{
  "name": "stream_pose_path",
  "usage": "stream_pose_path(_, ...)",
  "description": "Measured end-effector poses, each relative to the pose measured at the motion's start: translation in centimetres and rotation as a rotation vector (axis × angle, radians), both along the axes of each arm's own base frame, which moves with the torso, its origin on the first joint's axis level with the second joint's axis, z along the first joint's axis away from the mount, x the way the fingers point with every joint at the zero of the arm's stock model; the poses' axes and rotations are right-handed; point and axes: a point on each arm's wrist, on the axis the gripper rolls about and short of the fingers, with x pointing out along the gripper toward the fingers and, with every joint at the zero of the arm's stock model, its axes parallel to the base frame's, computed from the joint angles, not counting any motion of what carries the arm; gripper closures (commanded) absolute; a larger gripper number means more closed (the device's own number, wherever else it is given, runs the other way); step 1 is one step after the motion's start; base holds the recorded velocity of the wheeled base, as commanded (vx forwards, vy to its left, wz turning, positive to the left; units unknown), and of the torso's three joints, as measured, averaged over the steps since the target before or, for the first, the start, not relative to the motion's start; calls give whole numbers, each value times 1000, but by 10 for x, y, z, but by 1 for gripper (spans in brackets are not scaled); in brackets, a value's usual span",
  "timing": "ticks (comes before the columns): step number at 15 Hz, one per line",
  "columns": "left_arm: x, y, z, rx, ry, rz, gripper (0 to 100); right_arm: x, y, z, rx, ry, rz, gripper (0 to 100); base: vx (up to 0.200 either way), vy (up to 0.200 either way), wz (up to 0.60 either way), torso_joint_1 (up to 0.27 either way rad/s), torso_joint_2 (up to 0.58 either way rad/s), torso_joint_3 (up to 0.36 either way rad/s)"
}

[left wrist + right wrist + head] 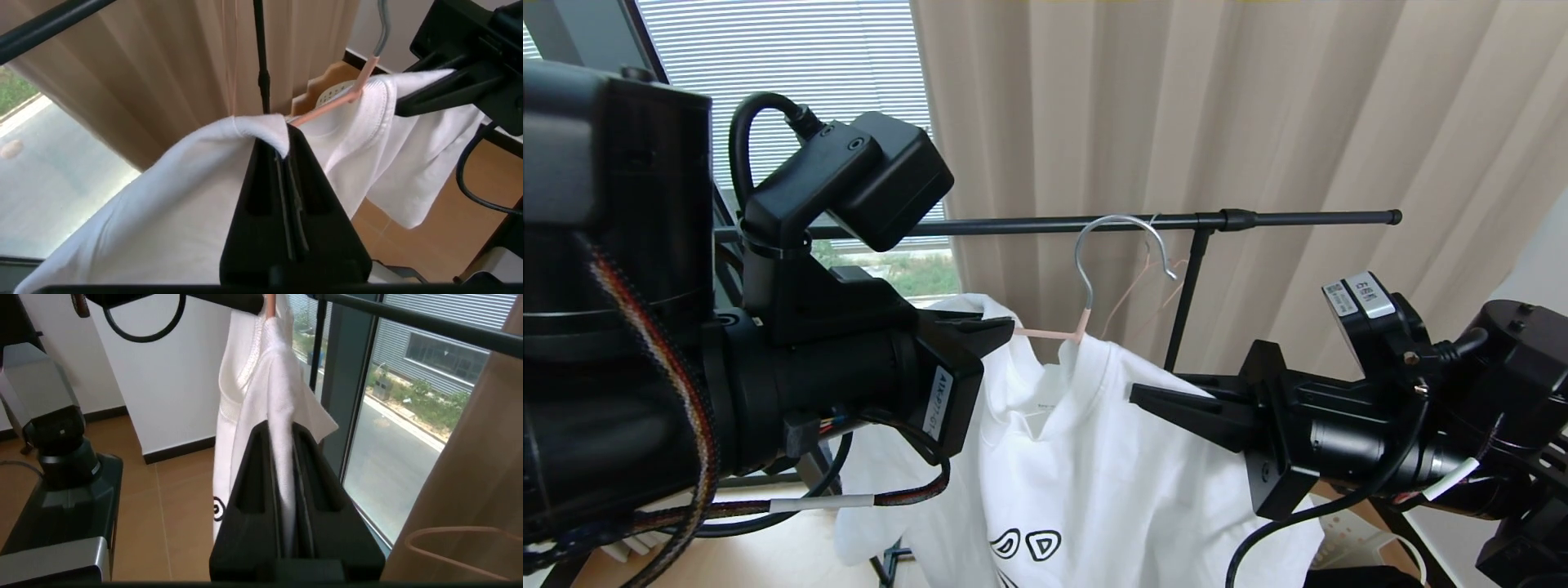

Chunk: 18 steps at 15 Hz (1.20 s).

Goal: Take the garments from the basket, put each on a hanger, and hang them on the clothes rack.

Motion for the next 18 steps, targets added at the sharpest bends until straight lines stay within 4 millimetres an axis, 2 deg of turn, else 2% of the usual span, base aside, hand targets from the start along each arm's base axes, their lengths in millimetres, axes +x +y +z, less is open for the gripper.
stream_pose_path(5, 1, -1, -2, 5, 3, -1, 100, 0, 0, 1, 9, -5, 0, 100, 0, 0, 0, 0, 0, 0)
stream_pose_path(6, 1, -1, -2, 6, 4, -1, 0, 0, 0, 1, 8, -5, 1, 100, 0, 0, 0, 0, 0, 0)
stream_pose_path(18, -1, 2, -13, 44, 21, -6, 0, 2, -2, 2, 12, -6, -10, 100, 0, 0, 0, 0, 0, 0)
